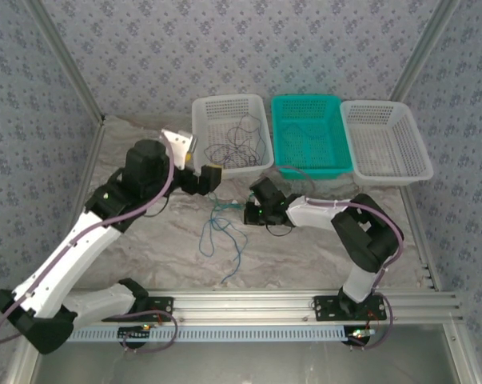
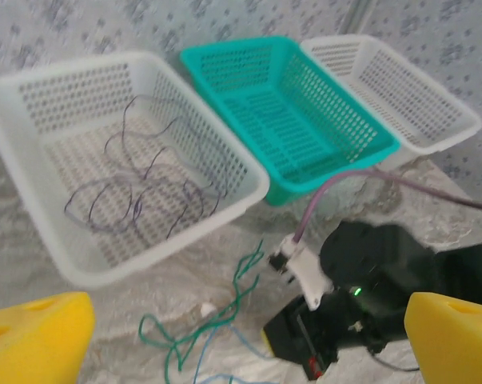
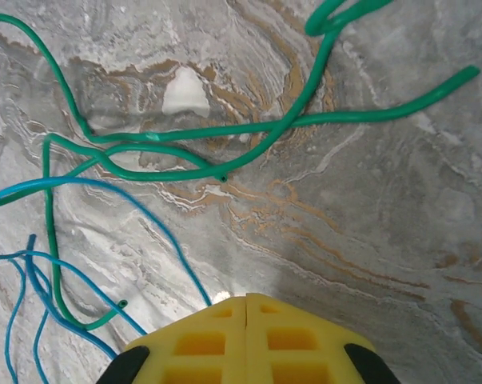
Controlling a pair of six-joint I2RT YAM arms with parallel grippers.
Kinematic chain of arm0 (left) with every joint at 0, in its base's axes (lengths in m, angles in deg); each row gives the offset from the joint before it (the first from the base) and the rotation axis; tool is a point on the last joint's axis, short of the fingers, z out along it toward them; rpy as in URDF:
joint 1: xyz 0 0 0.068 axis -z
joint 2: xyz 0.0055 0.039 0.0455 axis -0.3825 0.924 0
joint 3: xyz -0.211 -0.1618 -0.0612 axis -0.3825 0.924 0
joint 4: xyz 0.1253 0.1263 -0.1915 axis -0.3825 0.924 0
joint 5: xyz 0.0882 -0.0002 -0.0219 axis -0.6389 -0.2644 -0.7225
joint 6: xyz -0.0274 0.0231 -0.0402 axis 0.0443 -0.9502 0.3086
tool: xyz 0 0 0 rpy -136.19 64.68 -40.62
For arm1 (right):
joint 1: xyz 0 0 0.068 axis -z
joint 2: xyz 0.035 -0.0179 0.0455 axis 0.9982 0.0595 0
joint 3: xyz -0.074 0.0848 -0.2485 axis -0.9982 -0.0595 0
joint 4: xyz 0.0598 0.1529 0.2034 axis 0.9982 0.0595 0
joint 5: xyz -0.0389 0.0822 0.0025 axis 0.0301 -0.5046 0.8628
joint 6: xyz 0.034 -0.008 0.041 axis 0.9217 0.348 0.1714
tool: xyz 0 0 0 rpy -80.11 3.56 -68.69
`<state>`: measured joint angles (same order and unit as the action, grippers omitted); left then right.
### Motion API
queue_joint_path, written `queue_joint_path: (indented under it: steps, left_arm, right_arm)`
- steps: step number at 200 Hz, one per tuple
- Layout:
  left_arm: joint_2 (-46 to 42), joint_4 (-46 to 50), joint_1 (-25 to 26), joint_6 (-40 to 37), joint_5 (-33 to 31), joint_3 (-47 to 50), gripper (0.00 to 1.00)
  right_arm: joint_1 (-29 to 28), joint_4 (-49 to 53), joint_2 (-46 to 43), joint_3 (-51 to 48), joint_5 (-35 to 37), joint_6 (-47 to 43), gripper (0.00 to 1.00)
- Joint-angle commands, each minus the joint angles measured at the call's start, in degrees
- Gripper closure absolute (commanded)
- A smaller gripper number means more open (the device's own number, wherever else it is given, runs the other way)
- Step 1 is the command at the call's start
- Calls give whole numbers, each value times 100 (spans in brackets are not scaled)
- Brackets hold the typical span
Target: Untangle the cables
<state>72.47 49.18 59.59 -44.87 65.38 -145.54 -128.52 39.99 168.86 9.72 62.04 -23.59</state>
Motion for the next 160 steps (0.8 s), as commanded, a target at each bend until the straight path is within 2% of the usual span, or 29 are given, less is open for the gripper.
queue_joint_path:
  steps: [1,37,62,92,116,141,160]
  left_arm:
    - [-481,-338,-11,484,-368,391,1]
    - [-906,-391,-19,745,-346,1021,1]
    - [-972,-559,-20,834,-242,1303,0]
    - [-994,-833,-11,922,36,1558,1]
    - [-1015,-965,-11,894,371,1663,1]
    - [-1046,-1207,14,790,1124,1779,1]
    - [-1037,-1236,99,743,1322,1815,1]
  right_arm:
    - [-9,244,-557,151,106,-42,100]
    - [22,640,-1515,282,-117,-275,100]
    - [124,1139,-2231,597,127,-399,100]
    - [359,1348,-2861,1050,94,-461,100]
    - [756,1504,-3124,1559,28,-465,100]
    - [1501,1407,-3305,2106,-231,-434,100]
    - [2015,1388,-3330,2460,-259,-390,100]
